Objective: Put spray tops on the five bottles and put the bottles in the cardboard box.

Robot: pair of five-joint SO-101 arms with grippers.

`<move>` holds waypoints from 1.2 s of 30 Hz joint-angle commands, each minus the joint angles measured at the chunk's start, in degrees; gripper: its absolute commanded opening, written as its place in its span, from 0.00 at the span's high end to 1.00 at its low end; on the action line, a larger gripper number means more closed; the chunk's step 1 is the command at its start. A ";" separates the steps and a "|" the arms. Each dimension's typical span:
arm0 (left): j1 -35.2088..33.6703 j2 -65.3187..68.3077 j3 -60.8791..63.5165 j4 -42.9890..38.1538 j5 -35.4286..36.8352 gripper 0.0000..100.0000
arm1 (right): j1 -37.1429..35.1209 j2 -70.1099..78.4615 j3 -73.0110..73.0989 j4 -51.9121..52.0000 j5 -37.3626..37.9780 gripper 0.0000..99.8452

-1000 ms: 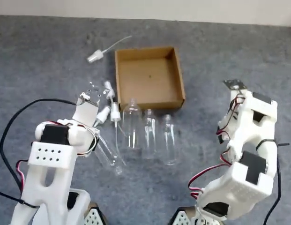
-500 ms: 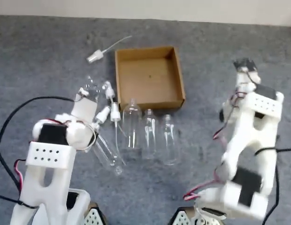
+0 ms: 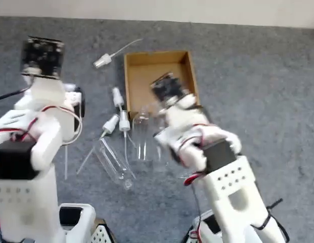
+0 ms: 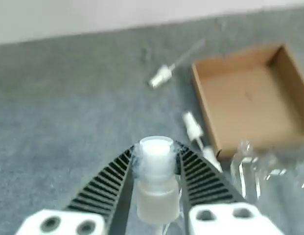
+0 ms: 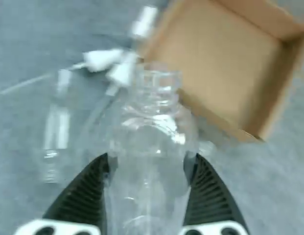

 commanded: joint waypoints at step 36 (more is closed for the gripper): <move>2.59 -15.08 17.80 -30.33 17.58 1.00 | -23.96 -9.36 22.11 -25.01 -1.41 1.00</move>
